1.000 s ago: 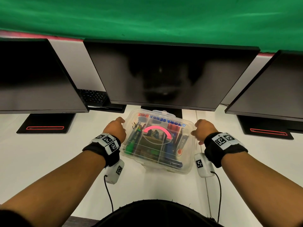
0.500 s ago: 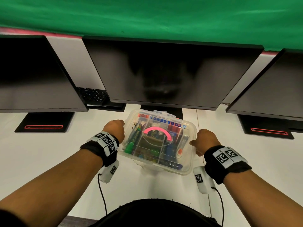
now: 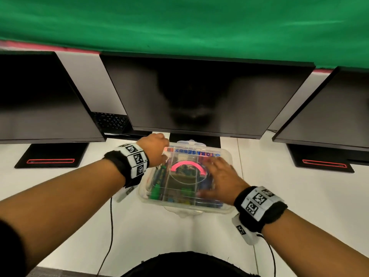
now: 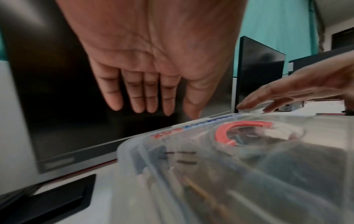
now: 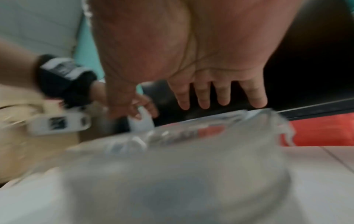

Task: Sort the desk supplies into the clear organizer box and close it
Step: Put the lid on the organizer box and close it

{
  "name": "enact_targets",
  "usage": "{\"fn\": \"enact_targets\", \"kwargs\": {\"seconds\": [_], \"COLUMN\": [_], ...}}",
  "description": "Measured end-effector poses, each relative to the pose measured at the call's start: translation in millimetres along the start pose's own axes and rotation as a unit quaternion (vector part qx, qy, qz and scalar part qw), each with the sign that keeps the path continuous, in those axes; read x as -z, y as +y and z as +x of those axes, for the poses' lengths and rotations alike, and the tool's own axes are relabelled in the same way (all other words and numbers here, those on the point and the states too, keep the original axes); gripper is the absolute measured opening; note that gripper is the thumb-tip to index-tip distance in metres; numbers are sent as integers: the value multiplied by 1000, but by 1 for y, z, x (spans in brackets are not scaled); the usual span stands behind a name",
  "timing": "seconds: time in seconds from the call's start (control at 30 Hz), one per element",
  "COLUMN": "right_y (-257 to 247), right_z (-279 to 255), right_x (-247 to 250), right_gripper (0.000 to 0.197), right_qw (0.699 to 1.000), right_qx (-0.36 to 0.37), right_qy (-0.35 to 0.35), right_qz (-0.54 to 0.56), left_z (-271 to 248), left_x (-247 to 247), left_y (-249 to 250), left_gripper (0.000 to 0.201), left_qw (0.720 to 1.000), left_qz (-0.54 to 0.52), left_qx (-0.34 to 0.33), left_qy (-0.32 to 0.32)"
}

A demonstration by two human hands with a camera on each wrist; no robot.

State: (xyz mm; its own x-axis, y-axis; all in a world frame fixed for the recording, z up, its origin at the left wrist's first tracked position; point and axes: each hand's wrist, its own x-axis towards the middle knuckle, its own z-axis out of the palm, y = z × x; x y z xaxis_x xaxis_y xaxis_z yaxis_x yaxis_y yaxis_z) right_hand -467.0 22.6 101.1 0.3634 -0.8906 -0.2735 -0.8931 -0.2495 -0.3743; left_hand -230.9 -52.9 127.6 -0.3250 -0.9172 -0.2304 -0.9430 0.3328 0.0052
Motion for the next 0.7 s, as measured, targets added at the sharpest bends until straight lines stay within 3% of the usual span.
{"fn": "enact_targets", "kwargs": {"seconds": [0.1, 0.2, 0.43, 0.7], "right_y": [-12, -13, -9, -10], "right_z": [0, -1, 0, 1], "right_x": [-22, -33, -40, -41], "right_gripper": [109, 108, 110, 107], "right_qw": [992, 988, 984, 984], "right_qx": [42, 45, 55, 56], "right_qy": [-63, -43, -47, -37], "right_qz": [-97, -144, -165, -164], "left_z": [19, 32, 50, 55], "left_x": [-2, -13, -17, -19], "left_y": [22, 37, 43, 44], "left_gripper": [53, 62, 67, 60], "left_qw": [998, 997, 993, 993], "left_qz": [-30, -63, -81, -90], "left_qx": [-48, -36, -23, -18], "left_qy": [-10, -26, -85, -71]}}
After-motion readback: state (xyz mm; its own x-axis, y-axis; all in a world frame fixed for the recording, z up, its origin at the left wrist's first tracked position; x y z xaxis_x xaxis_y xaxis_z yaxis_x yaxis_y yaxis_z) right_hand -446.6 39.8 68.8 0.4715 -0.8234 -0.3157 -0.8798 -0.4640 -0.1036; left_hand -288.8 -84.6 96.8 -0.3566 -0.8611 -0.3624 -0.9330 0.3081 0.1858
